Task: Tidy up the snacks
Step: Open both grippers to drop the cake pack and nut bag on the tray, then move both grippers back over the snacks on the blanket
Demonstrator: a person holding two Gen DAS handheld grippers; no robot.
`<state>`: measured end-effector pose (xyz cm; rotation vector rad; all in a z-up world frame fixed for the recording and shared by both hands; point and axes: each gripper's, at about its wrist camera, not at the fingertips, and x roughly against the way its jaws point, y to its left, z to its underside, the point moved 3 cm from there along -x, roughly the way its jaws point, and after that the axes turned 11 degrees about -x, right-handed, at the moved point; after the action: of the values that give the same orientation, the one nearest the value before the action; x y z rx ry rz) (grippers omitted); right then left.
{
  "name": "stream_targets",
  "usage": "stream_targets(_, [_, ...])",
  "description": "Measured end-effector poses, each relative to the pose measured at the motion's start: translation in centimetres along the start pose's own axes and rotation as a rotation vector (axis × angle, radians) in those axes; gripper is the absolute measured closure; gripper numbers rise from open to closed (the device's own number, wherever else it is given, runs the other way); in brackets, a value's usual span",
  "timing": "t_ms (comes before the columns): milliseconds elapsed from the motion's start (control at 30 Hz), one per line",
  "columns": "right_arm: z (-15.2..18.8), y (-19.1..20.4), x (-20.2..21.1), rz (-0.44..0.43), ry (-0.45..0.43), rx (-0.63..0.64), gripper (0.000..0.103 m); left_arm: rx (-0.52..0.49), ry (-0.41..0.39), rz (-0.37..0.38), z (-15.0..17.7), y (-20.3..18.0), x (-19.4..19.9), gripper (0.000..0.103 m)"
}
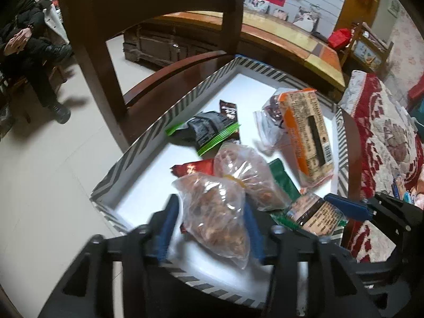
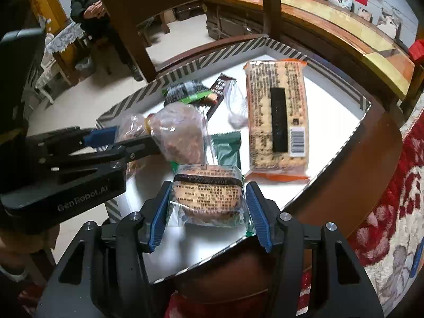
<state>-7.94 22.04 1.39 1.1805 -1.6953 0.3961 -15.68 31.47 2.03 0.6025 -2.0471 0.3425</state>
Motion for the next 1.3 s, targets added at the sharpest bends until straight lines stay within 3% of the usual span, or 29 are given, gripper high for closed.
stream_targets(133, [0.3, 0.1, 0.6, -0.008, -0.011, -0.007, 0.046, 0.011, 0.0, -0.016, 0.2, 0.3, 0.4, 0.029])
stream_targets(233, [0.3, -0.2, 1.9, -0.047, -0.035, -0.043, 0.046, 0.004, -0.019, -0.028, 0.1, 0.2, 1.3, 0.024])
stream_targets(433, [1.1, -2.0, 5.2, -0.064, -0.104, -0.112, 0.046, -0.03, -0.078, -0.061, -0.5, -0.9, 3.6, 0.017])
stream_targets(600, [2.5, -5.6, 7.5, -0.078, -0.145, -0.238, 0.045, -0.054, -0.13, -0.039, -1.4, -2.8, 5.3, 0.013])
stream_targets(1300, [13.0, -21.4, 18.6, 0.127, -0.292, -0.542, 0.045, -0.34, -0.162, 0.188, -3.0, -22.3, 6.6, 0.011])
